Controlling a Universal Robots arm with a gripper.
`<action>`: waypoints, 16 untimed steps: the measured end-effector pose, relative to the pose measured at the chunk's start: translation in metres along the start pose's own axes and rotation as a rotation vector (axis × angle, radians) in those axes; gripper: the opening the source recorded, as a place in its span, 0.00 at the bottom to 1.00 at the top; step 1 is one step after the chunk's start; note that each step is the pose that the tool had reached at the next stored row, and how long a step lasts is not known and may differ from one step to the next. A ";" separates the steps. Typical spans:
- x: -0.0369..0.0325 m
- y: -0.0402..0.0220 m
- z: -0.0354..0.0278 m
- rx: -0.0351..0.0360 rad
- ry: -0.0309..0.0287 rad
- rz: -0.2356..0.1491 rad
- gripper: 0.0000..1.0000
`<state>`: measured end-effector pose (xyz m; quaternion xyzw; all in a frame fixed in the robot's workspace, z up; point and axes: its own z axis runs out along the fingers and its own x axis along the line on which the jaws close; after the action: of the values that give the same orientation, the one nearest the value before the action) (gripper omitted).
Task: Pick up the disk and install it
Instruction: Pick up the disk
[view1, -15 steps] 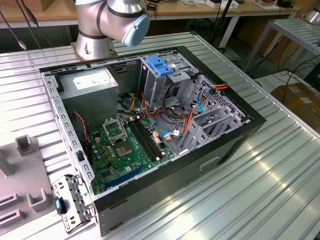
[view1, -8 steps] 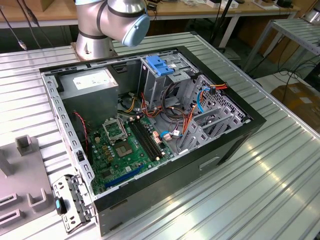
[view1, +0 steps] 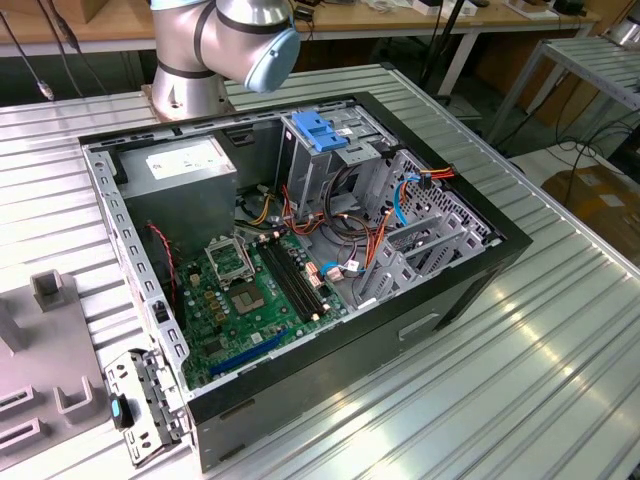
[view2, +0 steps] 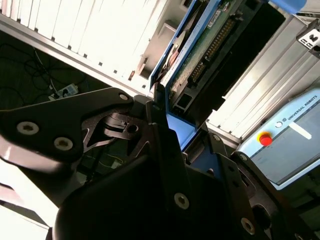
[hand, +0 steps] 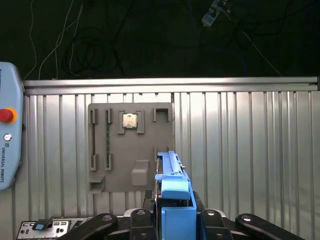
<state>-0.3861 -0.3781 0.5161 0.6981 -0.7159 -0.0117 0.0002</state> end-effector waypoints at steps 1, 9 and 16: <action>0.0001 -0.0002 -0.0001 -0.0001 0.0001 0.000 0.37; 0.0010 -0.0026 -0.0001 -0.0001 0.0001 0.000 0.37; 0.0036 -0.0040 -0.0001 0.0000 0.0000 0.000 0.37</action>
<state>-0.3821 -0.3817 0.5161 0.6982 -0.7158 -0.0117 0.0002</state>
